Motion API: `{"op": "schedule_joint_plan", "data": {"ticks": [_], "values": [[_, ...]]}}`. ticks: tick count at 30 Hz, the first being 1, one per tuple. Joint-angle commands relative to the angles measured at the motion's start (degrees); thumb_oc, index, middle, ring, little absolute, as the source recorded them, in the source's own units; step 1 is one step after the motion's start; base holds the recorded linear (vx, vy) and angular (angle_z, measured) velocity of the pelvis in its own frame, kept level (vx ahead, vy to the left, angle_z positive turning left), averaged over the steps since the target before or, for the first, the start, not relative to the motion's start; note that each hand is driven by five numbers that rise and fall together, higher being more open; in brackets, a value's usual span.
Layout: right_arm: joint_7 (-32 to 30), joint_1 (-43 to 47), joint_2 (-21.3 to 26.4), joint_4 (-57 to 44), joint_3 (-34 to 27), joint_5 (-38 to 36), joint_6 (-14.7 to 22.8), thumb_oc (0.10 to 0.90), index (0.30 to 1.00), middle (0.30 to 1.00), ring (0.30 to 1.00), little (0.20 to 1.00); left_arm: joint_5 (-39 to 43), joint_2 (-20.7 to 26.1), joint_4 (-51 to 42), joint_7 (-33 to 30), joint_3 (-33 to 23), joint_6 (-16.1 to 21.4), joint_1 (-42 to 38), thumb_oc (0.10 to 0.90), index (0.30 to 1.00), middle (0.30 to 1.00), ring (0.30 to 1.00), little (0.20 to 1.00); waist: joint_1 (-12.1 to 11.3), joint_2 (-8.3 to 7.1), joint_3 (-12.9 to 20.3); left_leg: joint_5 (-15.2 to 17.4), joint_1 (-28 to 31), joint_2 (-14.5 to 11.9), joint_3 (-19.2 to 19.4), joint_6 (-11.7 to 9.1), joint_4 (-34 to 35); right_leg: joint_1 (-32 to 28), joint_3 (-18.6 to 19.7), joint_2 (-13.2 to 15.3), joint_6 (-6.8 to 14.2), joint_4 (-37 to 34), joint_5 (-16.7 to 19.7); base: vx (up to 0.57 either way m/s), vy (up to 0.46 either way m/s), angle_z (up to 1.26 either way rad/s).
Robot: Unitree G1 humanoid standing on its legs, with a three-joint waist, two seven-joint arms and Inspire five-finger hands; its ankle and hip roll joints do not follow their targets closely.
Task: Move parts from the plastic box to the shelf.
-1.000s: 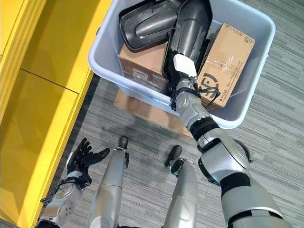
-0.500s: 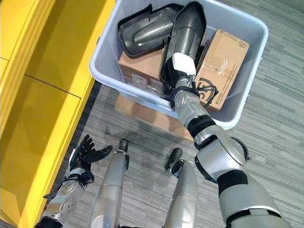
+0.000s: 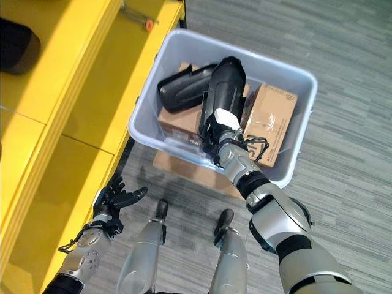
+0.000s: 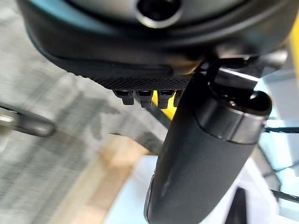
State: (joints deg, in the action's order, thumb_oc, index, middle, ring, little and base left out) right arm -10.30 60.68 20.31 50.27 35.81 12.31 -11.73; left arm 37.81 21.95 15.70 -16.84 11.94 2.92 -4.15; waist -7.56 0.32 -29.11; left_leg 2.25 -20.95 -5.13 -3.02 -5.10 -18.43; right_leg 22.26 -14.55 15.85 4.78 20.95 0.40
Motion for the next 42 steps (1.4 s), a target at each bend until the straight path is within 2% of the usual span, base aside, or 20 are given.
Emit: {"op": "schedule_joint_plan", "data": {"ticks": [1,9,16,20,21,22,24,26,27,29,30,32,33,34,36,38,39,40,41,42], "values": [[-2.6,6.2,1.0,-4.8,-2.2,0.0,3.7,0.4,0.3,0.3,0.3,0.3,-1.7,3.6,-5.3,1.6,0.3,2.8,1.8,0.9,1.0,1.0,1.0,1.0,-0.3,-1.1,3.7,3.4,1.2,-2.9,-0.2,-0.2,-0.2,-6.0,3.2,2.8,4.9,-4.9,-2.4,0.05,-0.012,0.01],[-1.2,3.7,3.6,-15.6,-3.6,0.1,5.0,0.4,0.3,0.3,0.3,0.3,-2.7,4.4,-5.1,3.3,-2.2,1.6,4.7,0.9,1.0,1.0,1.0,1.0,0.9,-2.38,9.3,0.7,7.7,-3.7,1.3,-1.0,7.2,-11.1,3.1,2.4,5.8,-11.9,0.3,0.04,-0.016,-0.09],[1.2,1.4,7.2,-25.0,-4.7,-0.2,6.5,0.4,0.3,0.3,0.3,0.3,-3.4,4.0,-4.5,4.3,-4.2,0.4,7.4,0.9,1.0,1.0,1.0,1.0,2.2,-3.22,14.2,-0.2,12.9,-5.5,3.4,-1.3,10.9,-13.7,4.2,1.3,6.4,-14.0,0.6,0.05,-0.035,-0.16],[3.3,-0.4,10.1,-29.9,-4.9,-1.1,7.3,0.4,0.3,0.3,0.3,0.3,-4.0,3.1,-4.3,4.7,-4.9,-0.4,8.4,0.9,1.0,1.0,1.0,1.0,3.5,-2.63,16.8,-0.5,16.7,-7.2,4.8,-1.8,12.2,-14.9,5.1,0.4,6.2,-12.6,-1.2,0.04,-0.082,-0.28],[4.1,-0.9,10.4,-31.0,-4.8,-1.3,7.5,0.4,0.3,0.3,0.3,0.3,-4.1,2.7,-4.1,4.6,-5.0,-0.6,8.7,0.9,1.0,1.0,1.0,1.0,3.9,-2.36,17.4,-0.4,17.5,-7.8,5.2,-1.9,12.1,-14.9,5.5,0.0,6.1,-11.4,-2.1,-0.02,-0.176,-0.25],[5.1,-0.7,12.0,-31.7,-4.3,-3.6,8.0,0.4,0.3,0.3,0.3,0.3,-3.8,2.0,-3.8,4.4,-5.9,-0.6,9.3,0.9,1.0,1.0,1.0,1.0,4.2,-1.66,17.6,-1.0,18.5,-9.4,5.5,-2.5,11.8,-14.3,6.2,-1.3,5.3,-7.8,-4.8,-0.02,-0.162,-0.19],[5.3,-0.6,12.6,-31.9,-4.2,-4.1,8.1,0.4,0.3,0.3,0.3,0.3,-3.7,1.7,-4.0,4.3,-6.0,-0.5,9.5,0.9,1.0,1.0,1.0,1.0,4.2,-1.38,17.6,-1.5,18.7,-9.9,5.4,-2.6,11.7,-14.0,6.3,-1.7,4.8,-6.6,-5.5,-0.03,-0.115,-0.07],[5.7,-0.1,13.5,-32.3,-3.6,-5.0,8.5,0.4,0.3,0.3,0.3,0.3,-3.2,1.4,-3.2,3.9,-6.5,-0.4,9.8,0.9,1.0,1.0,1.0,1.0,4.1,-0.97,17.3,-3.0,18.7,-11.0,5.1,-3.0,11.9,-13.2,6.2,-2.8,4.0,-4.5,-6.9,-0.05,-0.175,-0.02],[6.0,1.9,14.4,-32.5,-2.0,-5.5,8.8,0.4,0.3,0.3,0.3,0.3,-2.2,0.9,-3.0,3.2,-7.7,0.0,10.7,0.9,1.0,1.0,1.0,1.0,3.5,-0.54,16.8,-5.6,18.0,-12.4,4.5,-3.5,11.6,-12.0,5.6,-4.1,2.9,-2.4,-8.2,-0.05,-0.175,-0.01],[5.9,2.7,14.8,-32.3,-1.4,-5.9,8.9,0.4,0.3,0.3,0.3,0.3,-2.0,0.7,-2.8,3.2,-8.0,0.1,10.7,0.9,1.0,1.0,1.0,1.0,3.4,-0.3,16.6,-6.7,17.4,-12.8,4.1,-3.7,11.3,-11.5,5.5,-4.6,2.5,-2.0,-8.5,-0.06,-0.159,-0.04],[5.9,4.1,15.2,-32.2,-0.5,-6.3,9.0,0.4,0.3,0.3,0.3,0.3,-1.5,0.6,-2.8,2.8,-8.5,0.4,10.9,0.9,1.0,1.0,1.0,1.0,2.8,-0.1,16.0,-8.6,16.5,-13.3,3.3,-3.9,11.1,-10.9,4.9,-5.1,2.0,-1.8,-8.9,-0.14,-0.256,0.02],[5.2,7.3,16.2,-32.7,1.4,-7.4,9.5,0.4,0.3,0.3,0.3,0.3,-0.6,0.4,-2.9,2.1,-9.4,0.8,11.6,0.9,1.0,1.0,1.0,1.0,0.8,0.77,14.4,-16.4,13.8,-14.6,0.8,-4.9,13.7,-9.5,2.8,-6.6,0.6,-1.7,-9.7,-0.19,-0.282,0.26],[4.9,7.7,18.1,-33.3,1.9,-7.8,9.4,0.4,0.3,0.3,0.3,0.3,-0.2,-0.1,-2.4,2.2,-9.4,0.8,12.0,0.9,1.0,1.0,1.0,1.0,-0.4,1.67,14.4,-22.4,11.4,-14.1,0.2,-6.2,18.1,-9.4,0.4,-6.4,-0.1,-3.7,-9.6,-0.2,-0.247,0.49],[4.6,7.1,20.1,-33.9,1.7,-7.5,9.5,0.4,0.3,0.3,0.3,0.3,0.1,-0.4,-1.6,2.4,-9.0,0.9,11.8,0.9,1.0,1.0,1.0,1.0,-1.1,1.9,14.4,-24.8,9.6,-12.7,2.7,-6.4,19.3,-10.2,-2.7,-4.7,-0.4,-5.2,-9.5,-0.15,-0.177,0.75],[4.5,6.5,20.6,-34.3,1.4,-7.3,9.6,0.4,0.3,0.3,0.3,0.3,-0.1,-0.3,-1.8,2.8,-8.7,1.0,11.8,0.9,1.0,1.0,1.0,1.0,-1.2,1.9,14.4,-24.9,9.5,-12.7,3.3,-6.6,19.1,-10.4,-3.9,-3.8,-0.5,-5.4,-9.5,-0.08,-0.103,1.54],[3.9,6.2,21.0,-34.3,0.8,-6.5,9.6,0.4,0.3,0.3,0.3,0.3,-0.2,0.0,-2.6,3.4,-8.0,1.3,11.3,0.9,1.0,1.0,1.0,1.0,-0.8,1.99,14.4,-23.2,10.2,-13.8,6.0,-6.3,17.6,-10.4,-6.8,-2.4,-0.8,-5.0,-9.4,-0.11,-0.101,1.66],[3.6,5.9,21.0,-34.3,0.1,-6.2,9.7,0.4,0.3,0.3,0.3,0.3,-0.1,-0.1,-2.8,3.5,-7.7,1.4,11.0,0.9,1.0,1.0,1.0,1.0,0.1,1.92,14.5,-21.7,11.8,-14.7,7.6,-6.7,15.9,-10.3,-7.5,-1.5,-0.6,-3.6,-10.5,-0.1,-0.059,1.27],[3.3,5.3,21.0,-34.3,-0.6,-6.1,9.5,0.4,0.3,0.3,0.3,0.3,-0.2,0.0,-3.0,3.7,-7.4,1.3,10.3,0.9,1.0,1.0,1.0,1.0,0.9,2.06,14.3,-20.8,13.2,-15.6,9.4,-6.8,15.1,-9.9,-9.0,-0.4,-0.5,-2.6,-10.6,-0.17,-0.024,1.41],[2.9,4.1,20.8,-34.2,-1.8,-5.7,9.2,0.4,0.3,0.3,0.3,0.3,-0.3,-0.4,-2.8,3.8,-6.5,1.1,9.3,0.9,1.0,1.0,1.0,1.0,2.3,2.6,14.3,-19.7,15.3,-17.4,14.2,-6.9,14.4,-9.0,-11.9,1.6,-0.3,-0.4,-10.0,-0.22,0.038,1.57],[3.0,3.3,21.2,-34.3,-2.4,-5.3,9.0,0.4,0.3,0.3,0.3,0.3,-0.2,-0.4,-2.9,3.9,-6.4,0.9,9.1,0.9,1.0,1.0,1.0,1.0,3.0,2.86,14.4,-18.9,16.2,-18.0,16.1,-7.1,14.2,-8.5,-12.9,2.7,-0.1,1.0,-10.0,-0.18,0.05,1.19]]}}
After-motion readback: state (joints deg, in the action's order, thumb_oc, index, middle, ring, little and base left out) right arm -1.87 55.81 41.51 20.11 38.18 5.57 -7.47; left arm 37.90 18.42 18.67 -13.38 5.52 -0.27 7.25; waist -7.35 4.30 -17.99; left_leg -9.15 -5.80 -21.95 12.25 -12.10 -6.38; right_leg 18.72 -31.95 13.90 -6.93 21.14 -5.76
